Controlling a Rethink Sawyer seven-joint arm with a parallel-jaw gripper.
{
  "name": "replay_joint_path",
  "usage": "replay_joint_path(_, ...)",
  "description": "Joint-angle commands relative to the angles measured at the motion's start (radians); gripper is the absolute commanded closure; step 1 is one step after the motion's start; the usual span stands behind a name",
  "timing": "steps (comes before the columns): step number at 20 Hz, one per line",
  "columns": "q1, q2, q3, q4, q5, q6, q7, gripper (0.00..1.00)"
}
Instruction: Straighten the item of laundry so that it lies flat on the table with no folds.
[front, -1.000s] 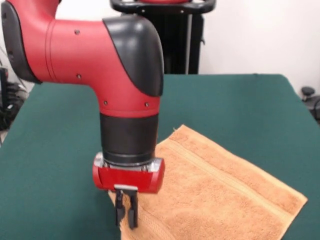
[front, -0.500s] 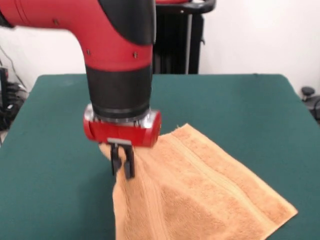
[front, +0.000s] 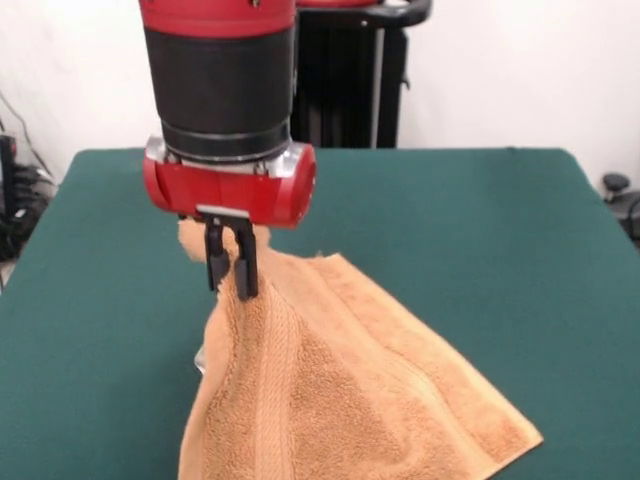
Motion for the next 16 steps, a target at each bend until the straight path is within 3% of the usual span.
replay_joint_path(1,-0.001,-0.024,0.031,0.158,0.044,0.095,-0.039,1.0)
replay_joint_path(7,0.001,-0.077,0.035,0.085,0.056,0.28,-0.106,1.0)
replay_joint_path(12,0.01,-0.077,0.054,-0.072,0.066,0.509,-0.122,1.0)
replay_joint_path(13,0.013,-0.072,0.06,-0.112,0.061,0.559,-0.118,0.0)
replay_joint_path(16,0.021,-0.056,0.063,-0.183,0.058,0.654,-0.094,0.0)
